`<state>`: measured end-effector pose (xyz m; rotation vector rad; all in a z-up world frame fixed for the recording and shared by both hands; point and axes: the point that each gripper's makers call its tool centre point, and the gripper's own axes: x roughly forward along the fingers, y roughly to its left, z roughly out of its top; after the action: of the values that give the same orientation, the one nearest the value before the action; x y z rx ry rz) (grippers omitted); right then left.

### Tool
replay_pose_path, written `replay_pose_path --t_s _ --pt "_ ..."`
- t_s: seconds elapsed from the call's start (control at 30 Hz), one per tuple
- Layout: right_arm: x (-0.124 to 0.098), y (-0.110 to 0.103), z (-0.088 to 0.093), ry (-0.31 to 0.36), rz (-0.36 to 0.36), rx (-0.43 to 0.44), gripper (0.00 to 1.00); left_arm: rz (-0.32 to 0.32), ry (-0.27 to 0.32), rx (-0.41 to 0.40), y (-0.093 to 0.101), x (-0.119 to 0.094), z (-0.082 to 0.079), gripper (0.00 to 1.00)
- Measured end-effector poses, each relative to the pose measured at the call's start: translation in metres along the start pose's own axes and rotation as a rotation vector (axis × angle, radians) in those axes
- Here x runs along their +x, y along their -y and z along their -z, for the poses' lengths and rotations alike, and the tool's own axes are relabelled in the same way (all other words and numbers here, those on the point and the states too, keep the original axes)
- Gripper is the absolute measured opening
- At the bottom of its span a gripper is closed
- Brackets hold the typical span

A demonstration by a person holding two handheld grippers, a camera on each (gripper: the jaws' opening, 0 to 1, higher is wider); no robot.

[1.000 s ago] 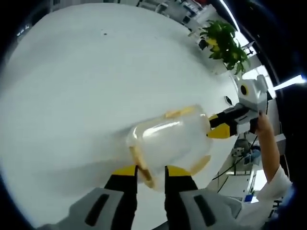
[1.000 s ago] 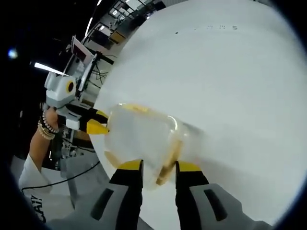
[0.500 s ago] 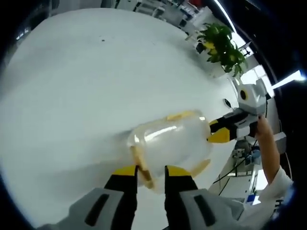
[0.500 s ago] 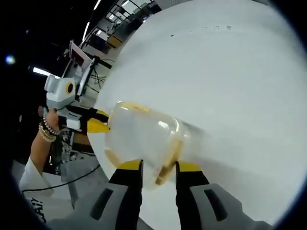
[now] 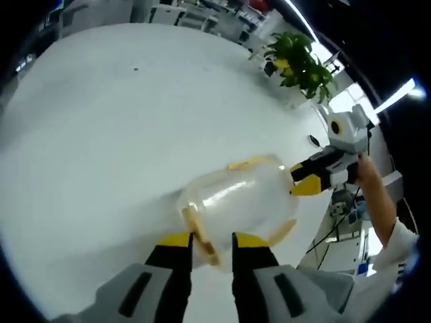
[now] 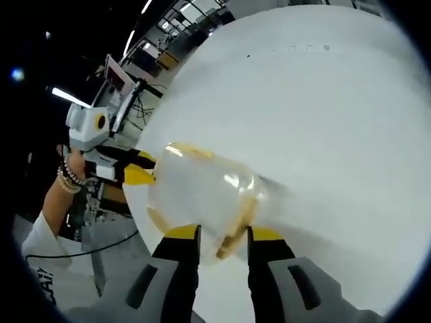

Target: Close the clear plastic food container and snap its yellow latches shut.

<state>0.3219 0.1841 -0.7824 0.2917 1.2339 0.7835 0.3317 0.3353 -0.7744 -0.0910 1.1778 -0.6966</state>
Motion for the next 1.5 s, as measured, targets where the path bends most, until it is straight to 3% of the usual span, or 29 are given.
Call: replay_pose_path --t_s 0.27,0.37,0.47,0.57,0.77,0.87,1.0,1.07,1.23,1.5 --pt "-0.012 -0.001 -0.008 0.033 -0.004 -0.03 0.22 0.045 0.105 -0.026 0.006 -0.011 -0.016 0.22" --pt "-0.019 -0.002 -0.015 0.055 0.005 -0.04 0.22 0.072 0.19 0.003 0.013 -0.017 -0.029 0.23" --pt "-0.022 -0.003 -0.018 0.05 0.025 -0.075 0.21 0.059 0.229 0.058 0.016 -0.02 -0.034 0.23" --pt "-0.023 -0.002 -0.021 0.057 0.057 -0.117 0.21 0.036 0.289 0.13 0.021 -0.024 -0.043 0.3" --pt "-0.018 -0.012 -0.035 0.075 0.091 -0.228 0.19 0.0 0.386 0.286 0.04 -0.025 -0.051 0.29" --pt "-0.013 -0.021 -0.042 0.076 0.083 -0.265 0.19 0.012 0.402 0.3 0.052 -0.019 -0.045 0.25" --pt "-0.007 -0.027 -0.054 0.121 0.115 -0.341 0.16 -0.012 0.399 0.322 0.053 -0.012 -0.042 0.23" --pt "-0.001 -0.031 -0.057 0.122 0.109 -0.35 0.16 -0.029 0.394 0.344 0.054 -0.007 -0.039 0.22" --pt "0.011 -0.041 -0.057 0.112 0.081 -0.371 0.13 0.016 0.39 0.321 0.063 0.004 -0.037 0.21" --pt "0.024 -0.054 -0.061 0.113 0.042 -0.39 0.04 0.021 0.388 0.365 0.075 0.018 -0.035 0.14"
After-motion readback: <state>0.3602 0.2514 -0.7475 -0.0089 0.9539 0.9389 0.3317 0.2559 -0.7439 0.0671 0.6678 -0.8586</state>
